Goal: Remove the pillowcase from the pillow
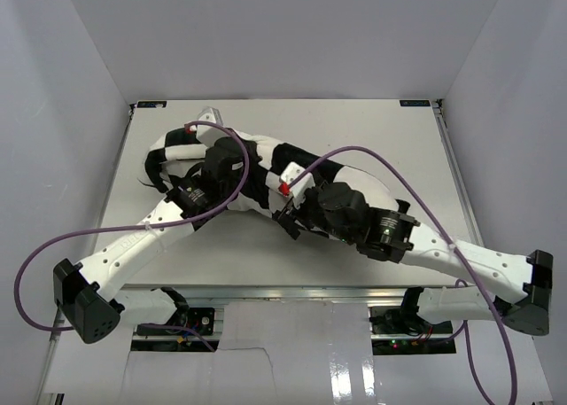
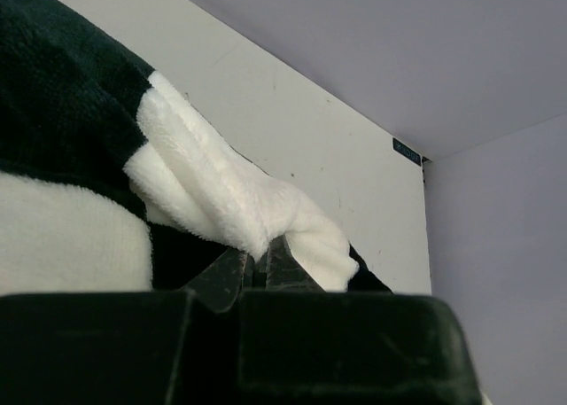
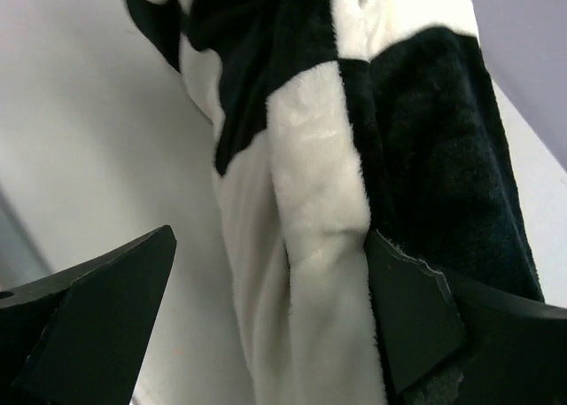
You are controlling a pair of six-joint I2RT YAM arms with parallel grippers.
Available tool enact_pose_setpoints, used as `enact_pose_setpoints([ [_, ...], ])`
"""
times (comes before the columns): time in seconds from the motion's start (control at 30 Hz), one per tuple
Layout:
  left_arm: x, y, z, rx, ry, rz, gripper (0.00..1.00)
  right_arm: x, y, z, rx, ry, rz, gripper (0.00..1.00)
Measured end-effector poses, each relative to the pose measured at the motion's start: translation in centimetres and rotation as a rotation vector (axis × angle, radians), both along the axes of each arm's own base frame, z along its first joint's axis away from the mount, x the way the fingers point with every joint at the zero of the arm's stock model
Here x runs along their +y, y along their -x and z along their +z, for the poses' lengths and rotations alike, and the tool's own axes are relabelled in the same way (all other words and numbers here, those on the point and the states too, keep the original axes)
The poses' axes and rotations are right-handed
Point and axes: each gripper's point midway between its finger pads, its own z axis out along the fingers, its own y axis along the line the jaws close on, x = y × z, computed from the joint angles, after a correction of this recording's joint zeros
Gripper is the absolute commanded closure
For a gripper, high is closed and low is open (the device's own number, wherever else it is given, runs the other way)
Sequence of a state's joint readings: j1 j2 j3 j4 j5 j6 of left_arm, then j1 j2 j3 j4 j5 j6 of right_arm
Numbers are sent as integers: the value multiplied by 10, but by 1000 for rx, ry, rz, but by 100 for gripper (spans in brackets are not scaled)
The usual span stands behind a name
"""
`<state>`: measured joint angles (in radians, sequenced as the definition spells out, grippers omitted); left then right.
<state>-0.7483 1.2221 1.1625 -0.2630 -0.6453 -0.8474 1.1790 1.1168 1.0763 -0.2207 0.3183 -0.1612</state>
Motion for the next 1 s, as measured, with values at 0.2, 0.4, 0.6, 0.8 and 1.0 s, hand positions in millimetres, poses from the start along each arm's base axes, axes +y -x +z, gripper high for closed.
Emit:
enact_pose_setpoints([
  [0.2, 8, 3, 5, -20, -1, 21, 100, -16, -48, -31, -84, 127, -236, 34],
  [0.4, 15, 25, 3, -61, 16, -54, 100, -65, -70, -19, -153, 41, -448, 58],
  [0.6, 0, 50, 21, -114, 63, -227, 100, -101, -65, 16, -201, -104, -549, 92],
  [0.8, -30, 68, 38, -114, 83, -427, 100, -123, -57, 34, -186, -208, -589, 92],
  [1.0, -63, 83, 60, -104, 106, -623, 100, -140, -42, 57, -141, -294, -580, 92],
])
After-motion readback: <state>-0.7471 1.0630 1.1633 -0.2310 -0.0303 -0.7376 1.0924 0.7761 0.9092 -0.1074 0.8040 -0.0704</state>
